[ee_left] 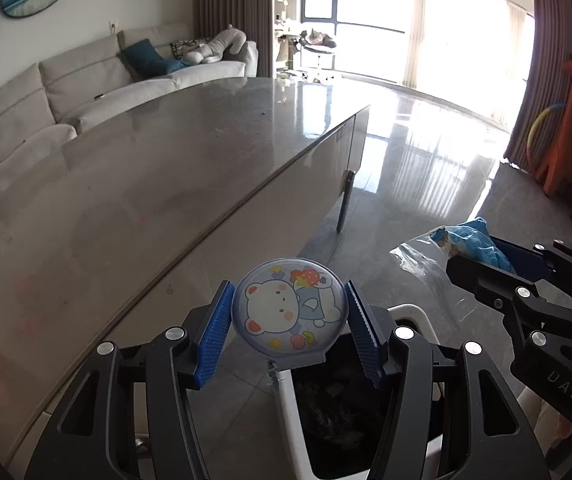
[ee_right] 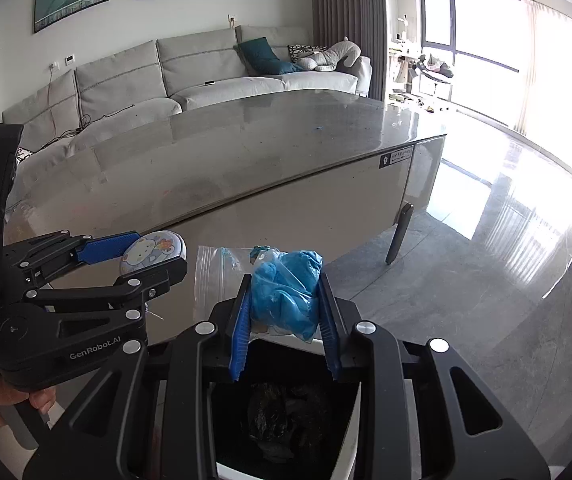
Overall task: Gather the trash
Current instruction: 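Carry the bear tin and blue zip bag with both tools over the bin, then open the left tool dropping the tin while the right tool releases the zip bag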
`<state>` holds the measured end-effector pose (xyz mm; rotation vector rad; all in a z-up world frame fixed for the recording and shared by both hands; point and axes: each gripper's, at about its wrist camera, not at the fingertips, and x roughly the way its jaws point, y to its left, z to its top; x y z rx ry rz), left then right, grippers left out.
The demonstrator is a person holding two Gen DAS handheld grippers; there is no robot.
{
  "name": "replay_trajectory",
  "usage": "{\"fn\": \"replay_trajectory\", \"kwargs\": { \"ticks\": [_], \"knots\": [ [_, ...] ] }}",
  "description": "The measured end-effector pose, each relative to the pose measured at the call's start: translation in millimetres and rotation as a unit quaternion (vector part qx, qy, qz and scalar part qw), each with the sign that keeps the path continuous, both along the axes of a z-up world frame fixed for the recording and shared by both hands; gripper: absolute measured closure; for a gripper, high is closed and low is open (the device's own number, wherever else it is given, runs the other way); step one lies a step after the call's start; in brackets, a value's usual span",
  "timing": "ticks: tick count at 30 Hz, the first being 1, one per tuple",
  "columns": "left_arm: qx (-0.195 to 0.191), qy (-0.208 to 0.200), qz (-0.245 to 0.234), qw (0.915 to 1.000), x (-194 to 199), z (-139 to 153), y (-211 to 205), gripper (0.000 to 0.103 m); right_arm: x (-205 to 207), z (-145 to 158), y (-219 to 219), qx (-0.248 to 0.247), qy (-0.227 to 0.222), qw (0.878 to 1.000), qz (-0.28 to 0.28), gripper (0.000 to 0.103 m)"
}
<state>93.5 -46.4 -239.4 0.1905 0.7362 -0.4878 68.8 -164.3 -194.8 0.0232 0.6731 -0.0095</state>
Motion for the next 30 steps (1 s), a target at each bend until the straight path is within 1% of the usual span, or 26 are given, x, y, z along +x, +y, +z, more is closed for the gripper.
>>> {"fn": "replay_trajectory", "kwargs": {
  "ticks": [3, 8, 16, 21, 24, 25, 26, 27, 28, 30],
  "knots": [
    [0.012, 0.001, -0.026, 0.9996, -16.5, -10.7, -15.2, 0.047, -9.9, -4.9, -5.9, 0.005, 0.005, 1.000, -0.011, 0.071],
    [0.026, 0.010, -0.061, 0.9978, -27.7, -20.6, -34.4, 0.047, -24.7, -10.4, -14.9, 0.008, 0.007, 1.000, -0.026, 0.071],
    [0.027, 0.020, -0.079, 0.9963, -28.5, -25.4, -45.4, 0.047, -32.8, -17.3, -21.1, 0.007, 0.014, 0.999, -0.041, 0.071],
    [0.032, 0.036, -0.086, 0.9951, -25.6, -33.6, -51.4, 0.047, -36.0, -21.1, -22.4, 0.006, 0.017, 0.999, -0.045, 0.071],
    [0.029, 0.044, -0.095, 0.9941, -27.6, -37.4, -54.9, 0.046, -38.4, -22.4, -23.1, 0.008, 0.018, 0.999, -0.048, 0.071],
    [0.035, 0.044, -0.098, 0.9936, -28.1, -39.4, -57.4, 0.043, -38.3, -23.3, -23.4, 0.007, 0.020, 0.999, -0.049, 0.071],
    [0.054, 0.043, -0.094, 0.9932, -28.4, -43.2, -60.9, 0.013, -37.4, -23.2, -23.5, 0.006, 0.021, 0.999, -0.050, 0.071],
    [0.079, 0.034, -0.080, 0.9931, -28.3, -47.9, -64.1, 0.005, -36.5, -23.4, -22.8, 0.006, 0.022, 0.998, -0.051, 0.071],
    [0.100, 0.024, -0.070, 0.9923, -28.9, -52.0, -66.3, 0.005, -35.3, -23.5, -22.0, 0.005, 0.025, 0.998, -0.051, 0.071],
    [0.113, 0.021, -0.078, 0.9904, -30.4, -58.0, -70.4, 0.005, -35.3, -25.6, -22.2, 0.005, 0.026, 0.998, -0.053, 0.071]
  ]
}}
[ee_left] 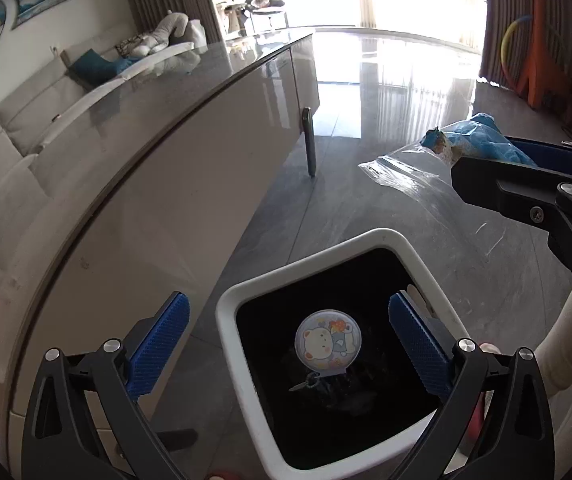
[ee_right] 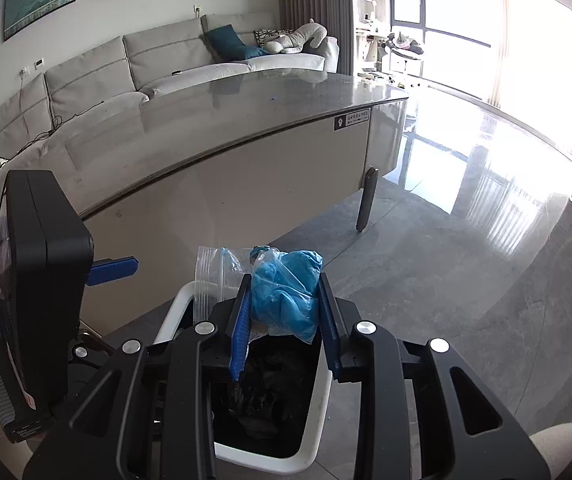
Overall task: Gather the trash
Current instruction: 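Open the left tool dropping the tin while the right tool releases the zip bag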
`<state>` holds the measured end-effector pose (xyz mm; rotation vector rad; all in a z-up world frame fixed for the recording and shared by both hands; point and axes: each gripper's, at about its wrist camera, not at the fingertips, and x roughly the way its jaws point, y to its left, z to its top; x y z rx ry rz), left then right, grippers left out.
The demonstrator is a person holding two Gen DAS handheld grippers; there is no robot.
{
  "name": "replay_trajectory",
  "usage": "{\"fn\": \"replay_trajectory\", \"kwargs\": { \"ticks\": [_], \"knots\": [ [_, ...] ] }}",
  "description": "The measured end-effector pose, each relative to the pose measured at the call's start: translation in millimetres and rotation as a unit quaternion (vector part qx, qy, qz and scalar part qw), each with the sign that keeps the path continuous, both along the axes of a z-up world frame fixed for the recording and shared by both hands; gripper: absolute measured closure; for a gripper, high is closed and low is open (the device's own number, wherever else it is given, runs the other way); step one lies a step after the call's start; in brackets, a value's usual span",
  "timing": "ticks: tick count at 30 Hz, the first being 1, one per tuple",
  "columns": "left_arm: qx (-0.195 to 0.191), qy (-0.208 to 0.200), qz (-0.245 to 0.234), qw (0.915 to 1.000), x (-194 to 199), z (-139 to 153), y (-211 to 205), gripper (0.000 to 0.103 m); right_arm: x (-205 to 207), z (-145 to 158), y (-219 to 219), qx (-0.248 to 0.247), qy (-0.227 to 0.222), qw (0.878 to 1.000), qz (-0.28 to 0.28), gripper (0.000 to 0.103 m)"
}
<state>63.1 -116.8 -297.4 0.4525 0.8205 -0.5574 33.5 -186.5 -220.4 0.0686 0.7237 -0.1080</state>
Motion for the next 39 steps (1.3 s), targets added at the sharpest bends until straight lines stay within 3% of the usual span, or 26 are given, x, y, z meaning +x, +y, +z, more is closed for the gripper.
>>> {"fn": "replay_trajectory", "kwargs": {
  "ticks": [12, 15, 21, 32, 34, 35, 36, 39],
  "knots": [
    [-0.012, -0.012, 0.000, 0.9998, -7.7, 9.9, 3.6, 0.005, 1.9, -4.4, -0.3, 0.007, 0.006, 1.000, 0.003, 0.071],
    [0.011, -0.027, 0.025, 0.9993, 0.7, 9.2, 7.5, 0.005, 3.3, -7.5, -1.2, 0.009, 0.008, 1.000, 0.002, 0.071],
    [0.014, -0.077, 0.068, 0.9946, 12.2, 25.6, 28.2, 0.005, 8.9, -18.2, 0.1, 0.026, 0.008, 1.000, 0.005, 0.070],
    [0.000, -0.068, 0.127, 0.9896, 36.6, 30.9, 61.7, 0.005, 14.1, -49.5, 7.8, 0.029, 0.043, 0.999, 0.003, 0.070],
    [-0.006, -0.065, 0.133, 0.9890, 38.4, 31.1, 65.5, 0.005, 13.8, -54.3, 10.0, 0.031, 0.050, 0.998, 0.009, 0.057],
    [-0.009, -0.061, 0.134, 0.9890, 39.2, 31.4, 66.2, 0.005, 15.0, -57.7, 11.4, 0.032, 0.059, 0.998, 0.013, 0.029],
    [-0.012, -0.058, 0.136, 0.9890, 40.7, 31.9, 67.6, 0.005, 15.9, -60.5, 13.9, 0.027, 0.062, 0.998, 0.013, 0.015],
    [-0.016, -0.054, 0.137, 0.9890, 41.2, 31.1, 67.2, 0.005, 17.4, -71.8, 18.4, -0.014, 0.080, 0.997, -0.007, 0.005]
  ]
}}
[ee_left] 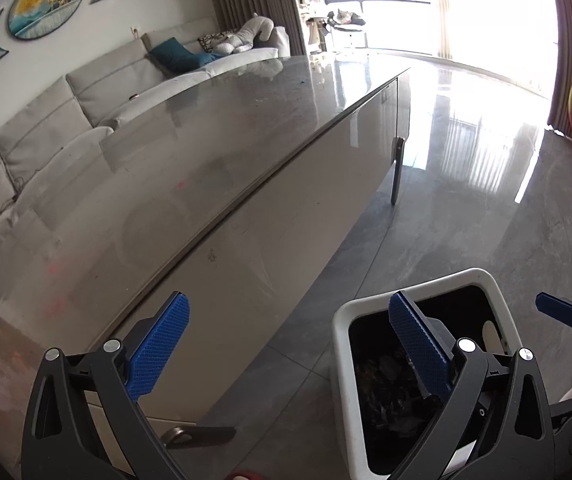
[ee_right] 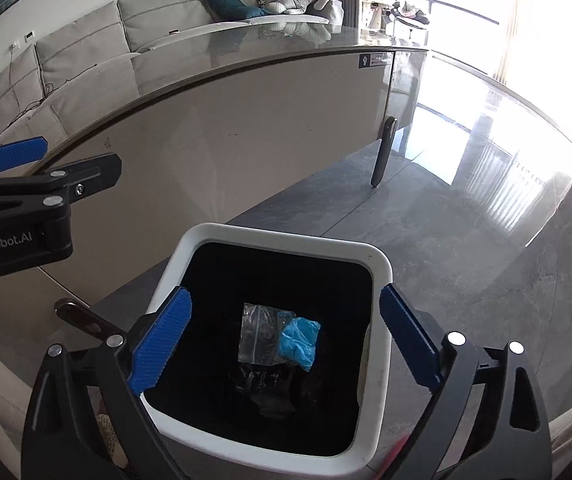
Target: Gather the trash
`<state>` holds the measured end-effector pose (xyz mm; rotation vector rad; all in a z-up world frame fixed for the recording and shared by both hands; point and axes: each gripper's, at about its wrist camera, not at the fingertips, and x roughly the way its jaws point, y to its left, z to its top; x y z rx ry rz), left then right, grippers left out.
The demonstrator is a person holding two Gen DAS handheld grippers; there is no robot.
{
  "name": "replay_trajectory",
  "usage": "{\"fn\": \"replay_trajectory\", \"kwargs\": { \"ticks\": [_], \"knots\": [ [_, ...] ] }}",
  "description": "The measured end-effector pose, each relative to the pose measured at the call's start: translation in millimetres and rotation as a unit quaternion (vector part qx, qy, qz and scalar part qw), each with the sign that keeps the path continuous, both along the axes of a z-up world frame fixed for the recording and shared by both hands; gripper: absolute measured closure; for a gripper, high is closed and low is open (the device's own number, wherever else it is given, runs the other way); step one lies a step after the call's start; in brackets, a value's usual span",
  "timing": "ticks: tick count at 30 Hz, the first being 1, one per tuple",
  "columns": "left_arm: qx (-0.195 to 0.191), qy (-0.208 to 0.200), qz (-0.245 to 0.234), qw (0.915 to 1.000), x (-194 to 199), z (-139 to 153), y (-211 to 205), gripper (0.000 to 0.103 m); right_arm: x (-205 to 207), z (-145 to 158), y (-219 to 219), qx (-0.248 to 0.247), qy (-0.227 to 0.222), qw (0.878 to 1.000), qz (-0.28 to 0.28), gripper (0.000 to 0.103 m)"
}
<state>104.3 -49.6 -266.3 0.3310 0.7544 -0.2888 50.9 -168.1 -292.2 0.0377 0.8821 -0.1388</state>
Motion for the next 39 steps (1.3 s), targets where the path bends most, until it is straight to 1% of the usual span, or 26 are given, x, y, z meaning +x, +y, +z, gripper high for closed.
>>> {"fn": "replay_trajectory", "kwargs": {
  "ticks": [2, 4, 11, 17, 20, 25, 27, 30, 34, 37, 39],
  "knots": [
    [-0.001, 0.001, -0.002, 1.0000, -0.3, -0.6, -0.7, 0.005, 2.5, -8.9, -0.8, -0.022, 0.020, 1.000, -0.009, 0.005],
    [-0.002, 0.001, -0.006, 1.0000, -0.8, 0.0, -1.5, 0.005, 4.7, -13.8, -3.2, -0.023, 0.037, 0.999, -0.014, 0.005],
    [-0.008, 0.002, -0.007, 0.9999, 0.4, -0.1, -0.7, 0.005, -0.5, 1.5, -0.7, -0.017, 0.001, 1.000, -0.015, 0.005],
    [-0.015, 0.011, -0.008, 0.9998, -0.1, -1.7, 0.6, 0.005, 3.5, 5.9, 4.7, -0.012, 0.003, 1.000, -0.008, 0.005],
    [-0.020, 0.007, -0.002, 0.9998, 1.0, 1.0, 3.7, 0.005, 1.8, 19.5, 11.8, -0.031, -0.026, 0.999, -0.002, 0.005],
    [-0.031, -0.007, 0.017, 0.9993, 4.6, 10.7, 10.9, 0.005, 3.8, 47.2, 21.5, -0.042, -0.070, 0.997, -0.001, 0.005],
    [-0.038, -0.021, 0.028, 0.9987, 6.0, 20.3, 16.5, 0.005, 5.3, 62.1, 26.0, -0.041, -0.096, 0.994, 0.004, 0.005],
    [-0.051, -0.036, 0.047, 0.9969, 12.1, 36.1, 30.2, 0.005, 12.8, 83.2, 34.7, -0.048, -0.122, 0.991, 0.016, 0.005],
    [-0.078, -0.047, 0.075, 0.9930, 23.4, 60.5, 57.4, 0.005, 25.3, 108.1, 50.0, -0.045, -0.145, 0.988, 0.041, 0.005],
    [-0.084, -0.063, 0.090, 0.9905, 28.9, 79.2, 78.5, 0.005, 32.9, 128.7, 62.0, -0.043, -0.173, 0.983, 0.049, 0.005],
    [-0.091, -0.066, 0.094, 0.9892, 33.3, 90.0, 92.0, 0.005, 38.6, 139.4, 73.5, -0.043, -0.184, 0.980, 0.059, 0.005]
  ]
}}
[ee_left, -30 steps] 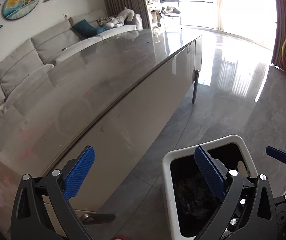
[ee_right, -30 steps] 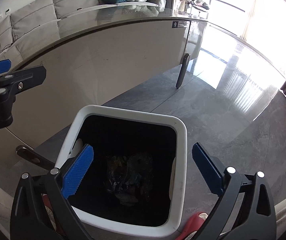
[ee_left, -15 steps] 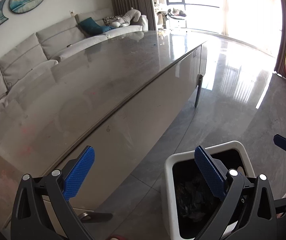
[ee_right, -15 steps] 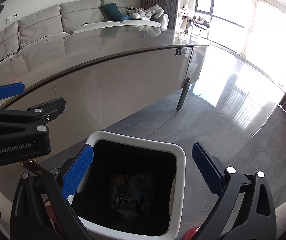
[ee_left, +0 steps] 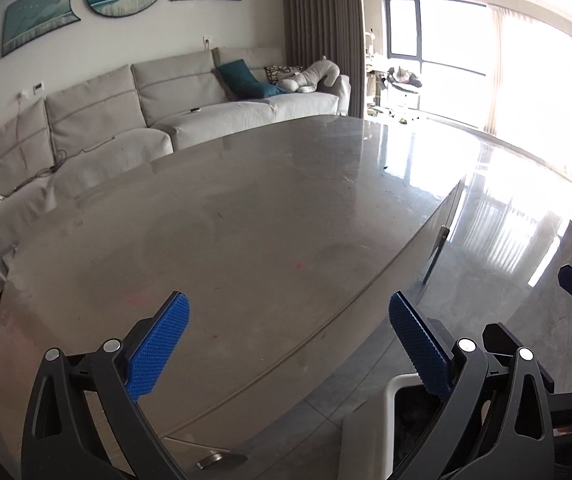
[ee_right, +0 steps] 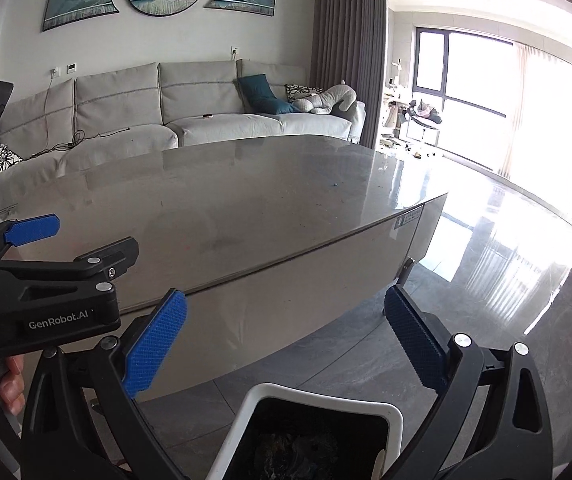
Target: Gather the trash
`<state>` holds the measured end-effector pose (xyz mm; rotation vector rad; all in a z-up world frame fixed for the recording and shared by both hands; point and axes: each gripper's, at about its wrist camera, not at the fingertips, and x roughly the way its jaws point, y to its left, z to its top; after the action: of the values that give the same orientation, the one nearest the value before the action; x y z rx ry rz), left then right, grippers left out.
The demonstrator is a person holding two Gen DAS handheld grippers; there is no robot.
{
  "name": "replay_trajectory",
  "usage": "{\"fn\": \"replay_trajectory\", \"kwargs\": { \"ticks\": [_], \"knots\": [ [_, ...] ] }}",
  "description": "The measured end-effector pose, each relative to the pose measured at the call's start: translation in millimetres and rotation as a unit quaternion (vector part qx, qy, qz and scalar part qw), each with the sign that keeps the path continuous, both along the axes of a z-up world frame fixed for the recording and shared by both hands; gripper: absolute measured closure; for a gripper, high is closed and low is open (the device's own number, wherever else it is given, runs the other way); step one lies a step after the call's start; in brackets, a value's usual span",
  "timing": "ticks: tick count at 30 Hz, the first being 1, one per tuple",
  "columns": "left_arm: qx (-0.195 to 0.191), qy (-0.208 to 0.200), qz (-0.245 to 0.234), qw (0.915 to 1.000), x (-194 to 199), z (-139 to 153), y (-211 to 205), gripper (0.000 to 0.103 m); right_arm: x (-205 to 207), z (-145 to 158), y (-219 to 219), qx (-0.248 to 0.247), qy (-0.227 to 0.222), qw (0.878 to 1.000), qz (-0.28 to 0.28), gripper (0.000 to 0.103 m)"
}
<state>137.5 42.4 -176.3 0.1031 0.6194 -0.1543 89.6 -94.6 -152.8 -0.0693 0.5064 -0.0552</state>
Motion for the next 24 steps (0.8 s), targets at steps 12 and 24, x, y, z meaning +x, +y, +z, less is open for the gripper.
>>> {"fn": "replay_trajectory", "kwargs": {
  "ticks": [12, 24],
  "knots": [
    [0.016, -0.043, 0.068, 0.9966, 9.2, 36.2, 67.4, 0.005, 29.5, 31.2, 71.9, -0.011, -0.035, 0.997, 0.061, 0.005],
    [-0.027, -0.039, 0.102, 0.9936, 7.5, 35.8, 106.6, 0.005, 40.9, 39.8, 101.9, -0.014, -0.036, 0.995, 0.088, 0.005]
  ]
}}
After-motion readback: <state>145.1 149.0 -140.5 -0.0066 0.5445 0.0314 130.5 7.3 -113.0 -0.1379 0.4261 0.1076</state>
